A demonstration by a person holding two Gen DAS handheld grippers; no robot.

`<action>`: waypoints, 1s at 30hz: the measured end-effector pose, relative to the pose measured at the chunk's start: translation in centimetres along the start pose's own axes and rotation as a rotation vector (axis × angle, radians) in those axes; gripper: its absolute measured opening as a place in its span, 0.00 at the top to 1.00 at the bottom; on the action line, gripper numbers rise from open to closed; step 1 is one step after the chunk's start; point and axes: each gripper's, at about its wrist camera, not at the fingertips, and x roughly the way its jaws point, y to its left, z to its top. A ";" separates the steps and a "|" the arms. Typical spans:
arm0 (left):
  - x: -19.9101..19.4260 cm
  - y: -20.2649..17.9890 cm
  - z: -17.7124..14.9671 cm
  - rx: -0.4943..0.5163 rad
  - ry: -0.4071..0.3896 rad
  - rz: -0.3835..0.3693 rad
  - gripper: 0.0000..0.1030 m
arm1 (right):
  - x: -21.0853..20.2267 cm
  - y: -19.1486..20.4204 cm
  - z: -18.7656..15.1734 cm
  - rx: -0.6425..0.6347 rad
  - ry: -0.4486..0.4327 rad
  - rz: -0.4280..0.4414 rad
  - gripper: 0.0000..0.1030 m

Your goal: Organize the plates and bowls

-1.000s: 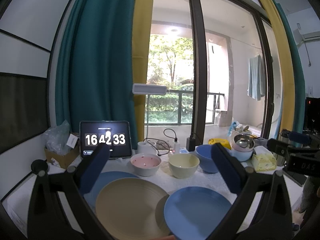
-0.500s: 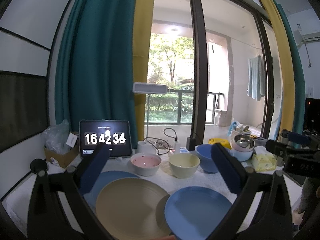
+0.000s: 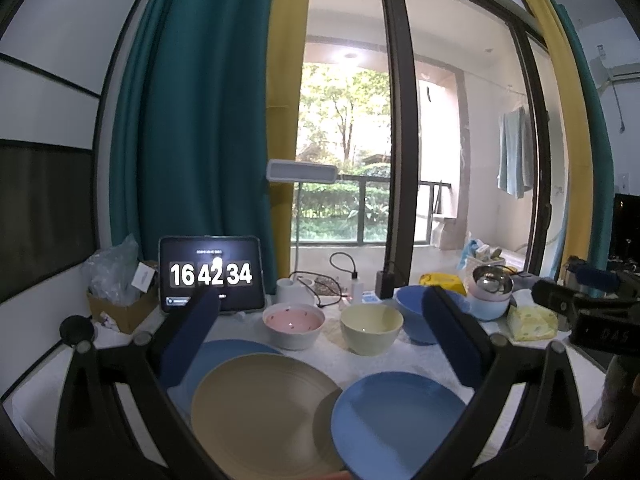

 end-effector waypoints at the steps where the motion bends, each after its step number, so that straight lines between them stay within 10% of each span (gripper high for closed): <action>1: 0.1 -0.1 -0.1 0.003 0.004 0.001 0.01 | 0.1 0.0 0.0 0.001 0.003 0.001 0.08; 18: 6.1 -0.9 -4.4 0.035 0.246 -0.020 0.02 | 5.2 -1.1 -3.2 0.032 0.155 0.050 0.19; 30: 11.1 -2.0 -8.5 0.064 0.470 0.028 0.44 | 9.5 -2.6 -6.1 0.073 0.270 0.084 0.48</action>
